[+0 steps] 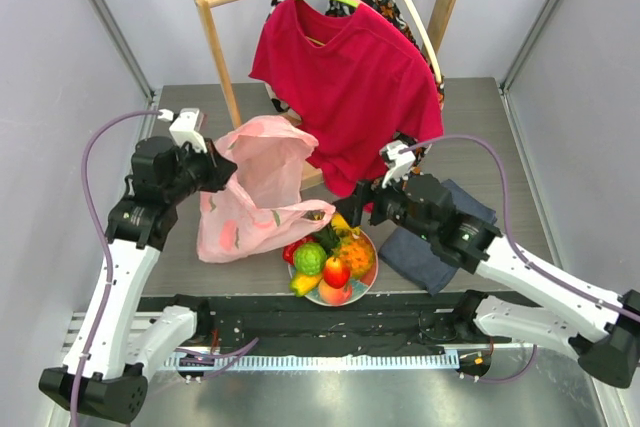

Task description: Place the fruits into the plastic bag

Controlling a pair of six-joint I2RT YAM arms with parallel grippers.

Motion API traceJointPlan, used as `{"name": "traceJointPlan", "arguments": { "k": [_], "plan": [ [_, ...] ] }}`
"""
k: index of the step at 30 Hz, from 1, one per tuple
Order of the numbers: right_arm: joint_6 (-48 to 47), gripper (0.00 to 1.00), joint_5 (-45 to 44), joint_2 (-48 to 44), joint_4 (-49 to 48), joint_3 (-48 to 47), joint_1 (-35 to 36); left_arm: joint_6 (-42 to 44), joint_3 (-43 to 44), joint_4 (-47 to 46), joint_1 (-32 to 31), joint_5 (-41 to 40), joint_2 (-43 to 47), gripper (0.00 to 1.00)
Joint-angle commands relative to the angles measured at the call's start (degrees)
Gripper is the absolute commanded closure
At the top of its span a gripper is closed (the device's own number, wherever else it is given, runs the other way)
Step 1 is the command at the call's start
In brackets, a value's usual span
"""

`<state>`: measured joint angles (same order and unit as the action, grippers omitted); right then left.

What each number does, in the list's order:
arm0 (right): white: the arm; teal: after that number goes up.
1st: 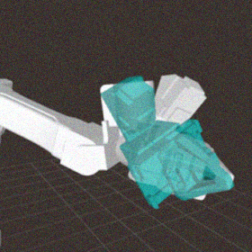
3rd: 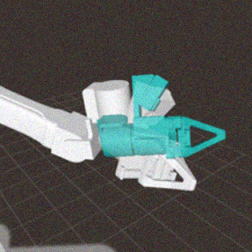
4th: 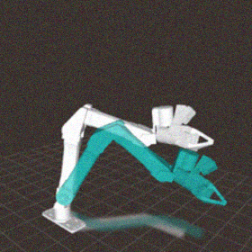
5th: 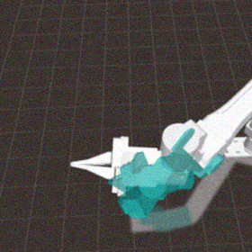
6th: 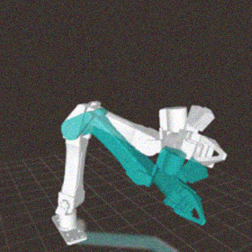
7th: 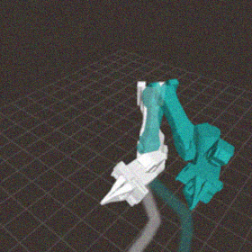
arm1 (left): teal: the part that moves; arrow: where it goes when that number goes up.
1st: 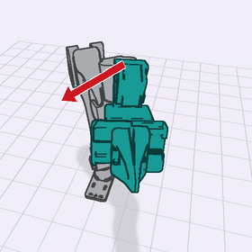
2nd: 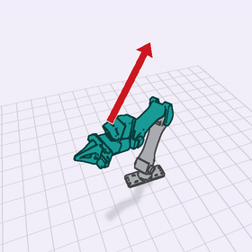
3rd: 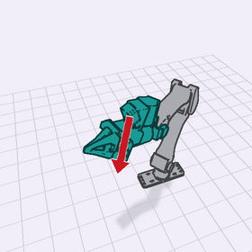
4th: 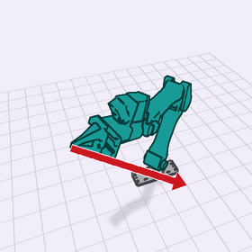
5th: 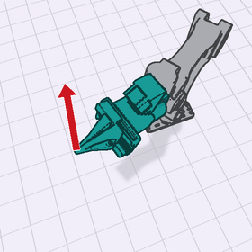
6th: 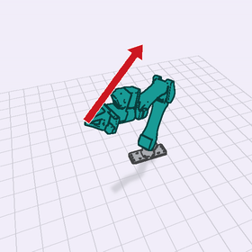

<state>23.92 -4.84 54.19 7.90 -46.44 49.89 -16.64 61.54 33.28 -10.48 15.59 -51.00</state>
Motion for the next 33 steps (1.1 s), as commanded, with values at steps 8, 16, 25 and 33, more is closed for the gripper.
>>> {"name": "traceJointPlan", "arguments": {
  "k": [8,16,25,33],
  "plan": [
    [-0.02,0.30,-12.71,-5.60,3.17,3.63,17.51,5.39,-4.49,-4.18,1.43,-5.84,3.45,1.00],
    [1.56,0.36,-20.20,-3.66,6.95,2.93,24.29,5.13,-5.73,-4.71,3.01,-7.77,4.95,1.00],
    [2.18,0.42,-22.49,-1.37,8.18,2.23,26.66,5.39,-6.34,-4.71,3.97,-8.91,5.92,1.00],
    [2.45,0.46,-21.61,-0.14,8.36,1.70,27.10,5.57,-6.34,-4.45,4.24,-8.83,5.74,1.00]
  ]
}}
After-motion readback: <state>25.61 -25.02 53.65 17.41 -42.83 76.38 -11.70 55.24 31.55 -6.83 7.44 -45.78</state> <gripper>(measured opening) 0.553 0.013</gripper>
